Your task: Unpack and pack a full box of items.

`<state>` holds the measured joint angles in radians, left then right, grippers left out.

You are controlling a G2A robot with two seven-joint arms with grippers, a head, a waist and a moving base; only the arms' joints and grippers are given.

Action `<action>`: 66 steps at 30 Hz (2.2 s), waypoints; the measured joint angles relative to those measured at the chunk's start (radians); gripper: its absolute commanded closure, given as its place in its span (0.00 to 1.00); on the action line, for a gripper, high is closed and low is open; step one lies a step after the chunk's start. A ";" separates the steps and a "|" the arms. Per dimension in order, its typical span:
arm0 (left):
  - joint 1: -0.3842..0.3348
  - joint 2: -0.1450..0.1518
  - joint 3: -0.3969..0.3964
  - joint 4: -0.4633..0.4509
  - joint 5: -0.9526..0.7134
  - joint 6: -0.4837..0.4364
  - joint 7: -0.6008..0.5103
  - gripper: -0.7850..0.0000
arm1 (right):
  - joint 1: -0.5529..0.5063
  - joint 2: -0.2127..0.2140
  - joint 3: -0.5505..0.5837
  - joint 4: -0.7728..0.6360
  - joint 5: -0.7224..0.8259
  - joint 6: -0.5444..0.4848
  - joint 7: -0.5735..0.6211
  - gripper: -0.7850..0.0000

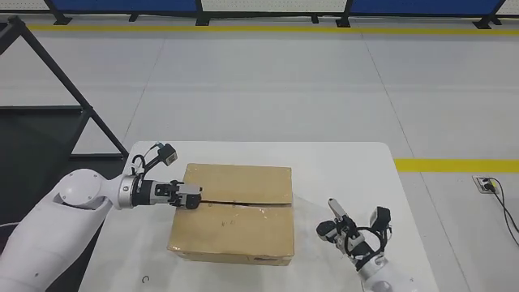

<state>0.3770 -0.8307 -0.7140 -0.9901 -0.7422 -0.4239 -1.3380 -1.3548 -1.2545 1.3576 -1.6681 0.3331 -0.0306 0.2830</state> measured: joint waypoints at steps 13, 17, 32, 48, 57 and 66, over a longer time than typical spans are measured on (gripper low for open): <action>-0.002 -0.022 -0.027 0.025 0.025 0.006 -0.021 0.00 | 0.082 -0.052 -0.155 0.216 0.121 -0.143 -0.147 0.00; -0.001 -0.027 -0.036 0.031 0.031 0.005 -0.028 0.00 | 0.128 -0.069 -0.187 0.279 0.144 -0.189 -0.178 0.00; 0.020 -0.037 -0.080 0.033 0.052 0.008 -0.040 0.00 | 0.216 -0.102 -0.177 0.392 0.177 -0.340 -0.257 0.00; 0.034 -0.044 -0.121 0.014 0.088 0.023 -0.050 0.00 | 0.174 -0.101 -0.090 0.290 0.162 -0.353 -0.274 0.00; 0.043 -0.048 -0.142 0.012 0.099 0.027 -0.045 0.00 | 0.185 -0.103 -0.051 0.230 0.124 -0.355 -0.280 0.00; 0.054 -0.052 -0.162 0.007 0.107 0.032 -0.045 0.00 | 0.130 -0.094 0.017 0.056 0.017 -0.296 -0.315 0.00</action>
<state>0.4306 -0.8830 -0.8761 -0.9829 -0.6355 -0.3916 -1.3831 -1.2251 -1.3480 1.3746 -1.6120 0.3504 -0.3267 -0.0317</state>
